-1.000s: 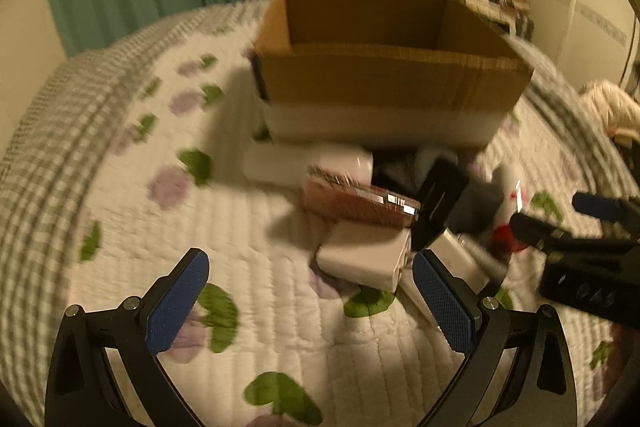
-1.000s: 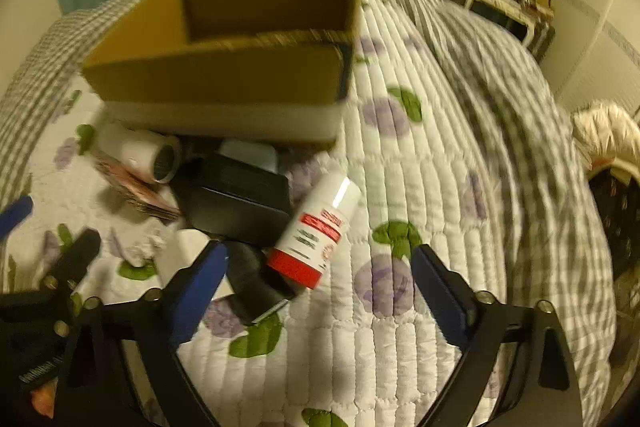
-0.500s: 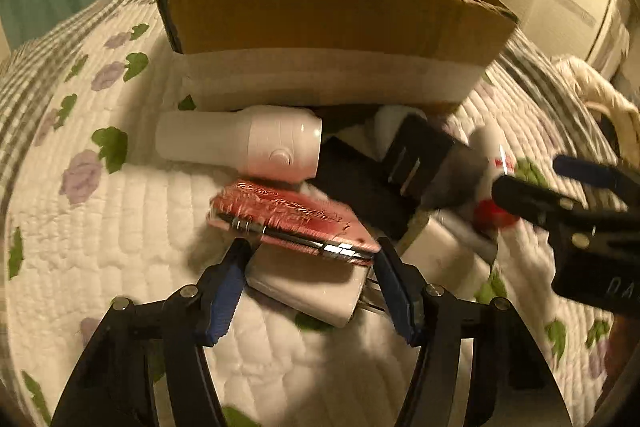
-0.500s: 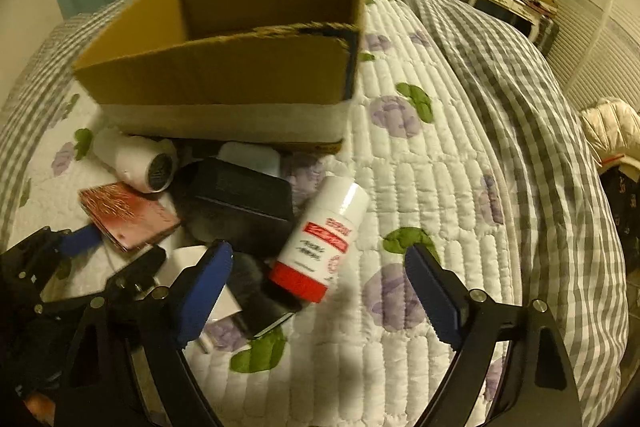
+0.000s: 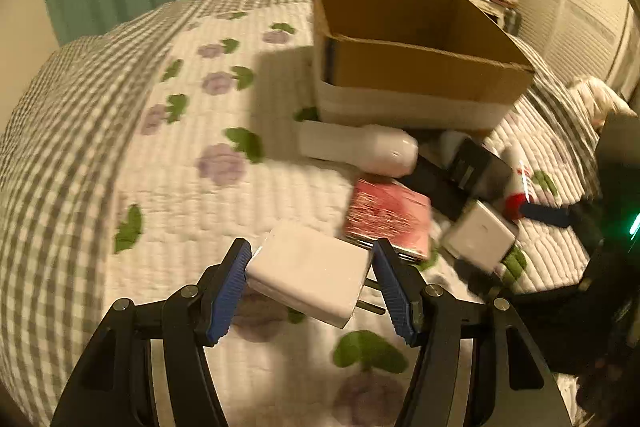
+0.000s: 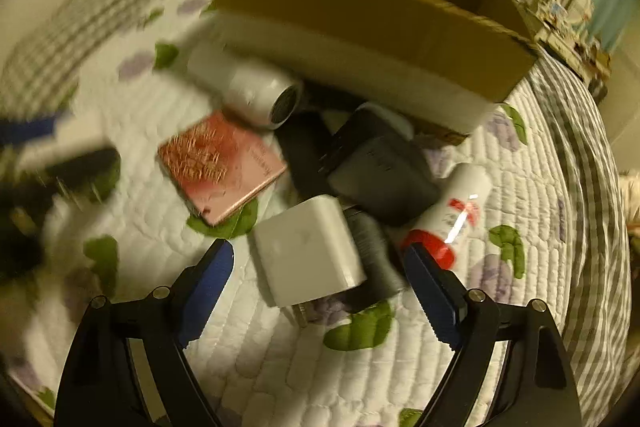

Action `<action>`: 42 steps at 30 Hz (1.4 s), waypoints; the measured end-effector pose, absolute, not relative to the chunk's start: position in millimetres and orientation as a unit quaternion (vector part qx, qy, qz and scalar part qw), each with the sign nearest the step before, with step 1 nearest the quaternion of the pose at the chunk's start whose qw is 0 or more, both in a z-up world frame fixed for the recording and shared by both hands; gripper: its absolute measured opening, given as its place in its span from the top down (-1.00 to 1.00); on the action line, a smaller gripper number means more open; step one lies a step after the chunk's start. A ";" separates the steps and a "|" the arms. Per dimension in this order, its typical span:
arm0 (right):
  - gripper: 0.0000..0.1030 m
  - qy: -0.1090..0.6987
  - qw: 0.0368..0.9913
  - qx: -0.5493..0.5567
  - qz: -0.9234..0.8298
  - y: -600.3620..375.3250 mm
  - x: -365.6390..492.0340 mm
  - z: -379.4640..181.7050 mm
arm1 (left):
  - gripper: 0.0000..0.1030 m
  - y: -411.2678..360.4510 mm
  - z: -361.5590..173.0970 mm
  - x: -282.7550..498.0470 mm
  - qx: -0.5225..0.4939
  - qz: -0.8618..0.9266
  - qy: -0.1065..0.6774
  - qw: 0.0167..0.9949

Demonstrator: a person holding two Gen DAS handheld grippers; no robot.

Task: Organize rigid objects
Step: 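Grasp white charger with left tool while right tool grasps another white charger, then carry both white chargers over the box and open both tools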

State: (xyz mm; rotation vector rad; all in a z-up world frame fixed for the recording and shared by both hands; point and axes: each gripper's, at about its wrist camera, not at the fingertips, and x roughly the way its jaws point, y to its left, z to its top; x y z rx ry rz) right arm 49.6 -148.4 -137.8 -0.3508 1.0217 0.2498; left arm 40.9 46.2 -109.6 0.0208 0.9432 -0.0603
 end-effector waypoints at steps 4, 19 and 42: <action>-0.70 0.487 0.842 -0.201 0.117 -131.5 50.2 -152.7 | -0.23 53.9 -109.2 45.4 0.002 -0.027 0.451 0.892; -0.03 0.424 0.885 -0.159 0.106 -138.9 34.8 -118.5 | -0.23 38.3 -87.8 49.2 0.001 -0.043 0.433 0.900; 0.00 0.324 0.938 -0.048 0.109 -211.5 147.2 75.5 | -0.23 -7.8 20.8 173.7 0.011 -0.056 0.348 0.936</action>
